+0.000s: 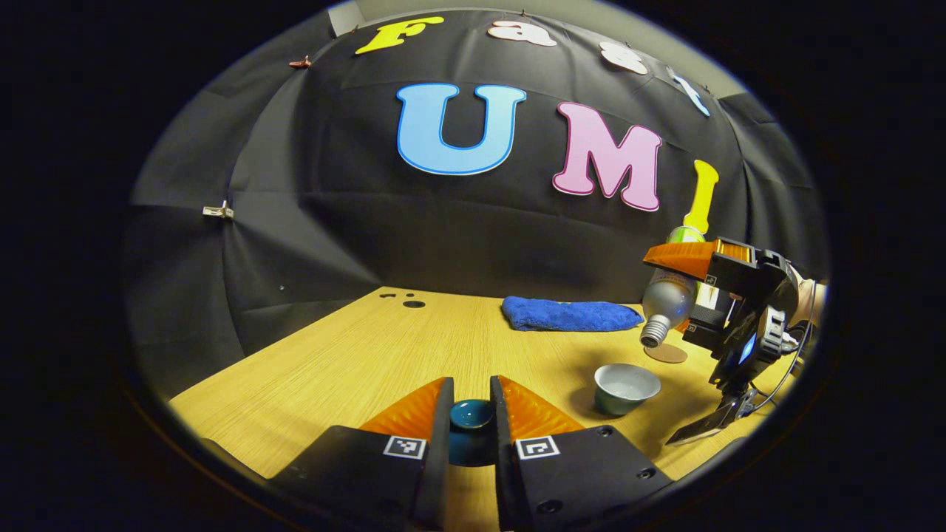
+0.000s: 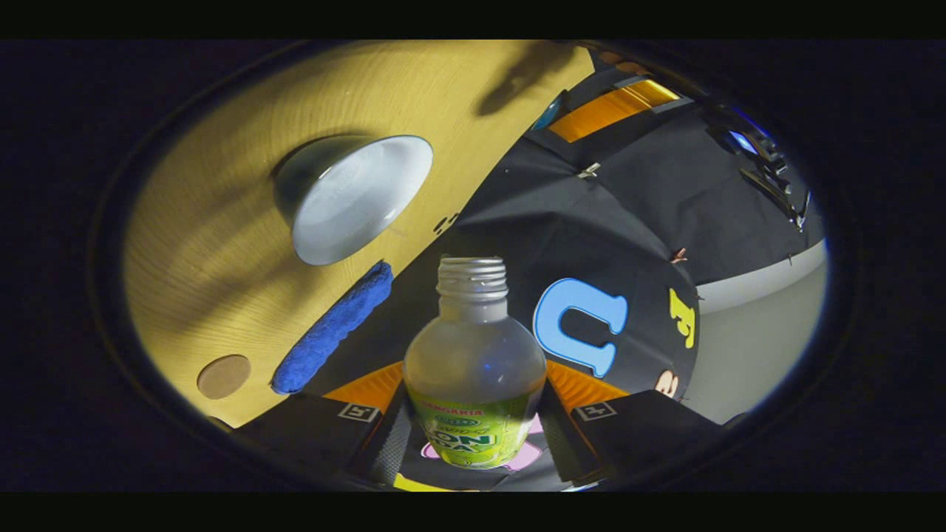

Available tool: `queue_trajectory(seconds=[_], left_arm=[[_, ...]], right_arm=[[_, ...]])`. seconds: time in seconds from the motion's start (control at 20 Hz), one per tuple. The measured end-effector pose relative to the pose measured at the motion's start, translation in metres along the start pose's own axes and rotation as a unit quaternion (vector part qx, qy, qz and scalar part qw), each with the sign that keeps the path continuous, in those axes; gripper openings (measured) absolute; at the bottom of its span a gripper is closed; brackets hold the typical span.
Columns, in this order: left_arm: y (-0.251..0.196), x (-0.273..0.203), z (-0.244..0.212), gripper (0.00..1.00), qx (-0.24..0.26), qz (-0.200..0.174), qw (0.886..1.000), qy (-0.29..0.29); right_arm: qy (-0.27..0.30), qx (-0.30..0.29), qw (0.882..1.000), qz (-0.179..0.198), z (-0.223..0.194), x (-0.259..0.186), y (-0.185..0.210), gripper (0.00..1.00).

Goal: Open the teacup lid with one hand, grasp the water bottle and pour water into the teacup with the other hand; after pouring, place the water bottle on the coaster and then close the teacup lid.

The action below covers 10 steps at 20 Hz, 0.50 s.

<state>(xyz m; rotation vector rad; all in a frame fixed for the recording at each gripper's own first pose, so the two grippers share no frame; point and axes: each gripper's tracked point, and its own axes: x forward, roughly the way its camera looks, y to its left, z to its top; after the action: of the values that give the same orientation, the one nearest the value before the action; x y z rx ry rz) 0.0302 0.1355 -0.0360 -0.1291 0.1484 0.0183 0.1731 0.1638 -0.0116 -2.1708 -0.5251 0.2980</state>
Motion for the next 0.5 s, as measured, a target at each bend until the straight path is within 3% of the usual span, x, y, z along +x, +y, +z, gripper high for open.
queue_trajectory(seconds=[0.2,0.25,0.3,0.5], left_arm=[[-0.001,0.000,-0.001,0.30,0.000,-0.004,1.000,0.002],[0.000,0.000,0.000,0.30,0.000,-0.003,1.000,0.003],[-0.001,0.000,0.000,0.30,0.000,-0.003,1.000,0.003],[-0.001,0.000,-0.001,0.30,0.000,-0.004,1.000,0.005]], right_arm=[[0.007,-0.005,1.000,-0.002,-0.006,0.001,-0.006,0.80],[0.009,-0.004,1.000,-0.004,-0.008,0.001,-0.007,0.76],[0.009,-0.003,1.000,-0.006,-0.008,0.001,-0.009,0.80],[0.010,-0.006,1.000,-0.005,-0.009,0.003,-0.009,0.80]])
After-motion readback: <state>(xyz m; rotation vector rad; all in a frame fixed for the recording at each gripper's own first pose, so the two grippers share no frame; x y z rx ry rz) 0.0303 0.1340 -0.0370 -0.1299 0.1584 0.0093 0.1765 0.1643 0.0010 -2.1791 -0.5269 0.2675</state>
